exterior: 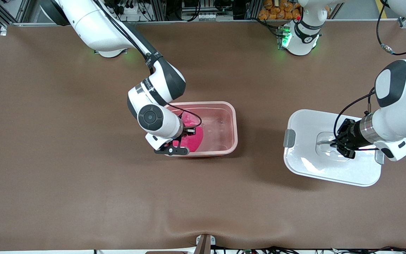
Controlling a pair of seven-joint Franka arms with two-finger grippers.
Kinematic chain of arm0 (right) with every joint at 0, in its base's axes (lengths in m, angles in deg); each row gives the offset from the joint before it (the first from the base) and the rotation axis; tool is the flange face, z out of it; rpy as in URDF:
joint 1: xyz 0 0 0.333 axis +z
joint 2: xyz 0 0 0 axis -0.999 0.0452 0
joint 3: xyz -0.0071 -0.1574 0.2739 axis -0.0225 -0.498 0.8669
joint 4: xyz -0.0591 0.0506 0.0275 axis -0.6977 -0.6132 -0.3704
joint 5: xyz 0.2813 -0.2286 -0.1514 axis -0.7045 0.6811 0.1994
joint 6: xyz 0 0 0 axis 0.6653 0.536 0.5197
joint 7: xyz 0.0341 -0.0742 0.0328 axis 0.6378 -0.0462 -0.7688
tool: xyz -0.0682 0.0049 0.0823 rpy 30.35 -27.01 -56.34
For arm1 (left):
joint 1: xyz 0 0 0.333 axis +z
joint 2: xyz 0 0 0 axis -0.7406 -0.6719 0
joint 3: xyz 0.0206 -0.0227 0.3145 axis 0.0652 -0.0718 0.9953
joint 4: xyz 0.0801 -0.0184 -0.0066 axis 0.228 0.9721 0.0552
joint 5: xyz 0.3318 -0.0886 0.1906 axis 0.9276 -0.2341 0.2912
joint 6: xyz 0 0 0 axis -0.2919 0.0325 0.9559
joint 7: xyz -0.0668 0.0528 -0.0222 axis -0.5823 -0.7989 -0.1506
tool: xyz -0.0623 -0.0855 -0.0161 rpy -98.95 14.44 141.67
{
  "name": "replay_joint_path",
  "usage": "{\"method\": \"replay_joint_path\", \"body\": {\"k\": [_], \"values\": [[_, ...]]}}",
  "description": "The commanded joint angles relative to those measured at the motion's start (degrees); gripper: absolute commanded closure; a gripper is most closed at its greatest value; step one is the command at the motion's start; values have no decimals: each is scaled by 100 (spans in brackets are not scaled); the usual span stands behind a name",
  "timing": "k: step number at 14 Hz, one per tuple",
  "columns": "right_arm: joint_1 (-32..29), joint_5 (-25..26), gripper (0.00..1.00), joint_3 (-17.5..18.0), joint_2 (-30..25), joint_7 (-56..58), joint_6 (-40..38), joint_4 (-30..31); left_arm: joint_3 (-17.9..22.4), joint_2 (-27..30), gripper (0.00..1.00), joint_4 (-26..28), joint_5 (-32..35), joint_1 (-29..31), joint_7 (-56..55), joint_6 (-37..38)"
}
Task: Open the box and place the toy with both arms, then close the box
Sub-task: 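Lower the pink toy into the box and open the right gripper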
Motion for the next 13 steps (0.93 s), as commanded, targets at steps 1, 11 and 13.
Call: {"method": "replay_joint_path", "body": {"k": [1, 11, 13], "values": [[121, 75, 100, -9, 75, -374, 265, -11, -32, 70, 100, 47, 76, -15, -107, 41], [517, 75, 100, -9, 391, -1148, 1047, -20, -32, 167, 100, 118, 67, -32, -107, 252], [596, 66, 100, -9, 470, -1288, 1258, -29, -32, 167, 100, 118, 67, -32, -107, 261]]}}
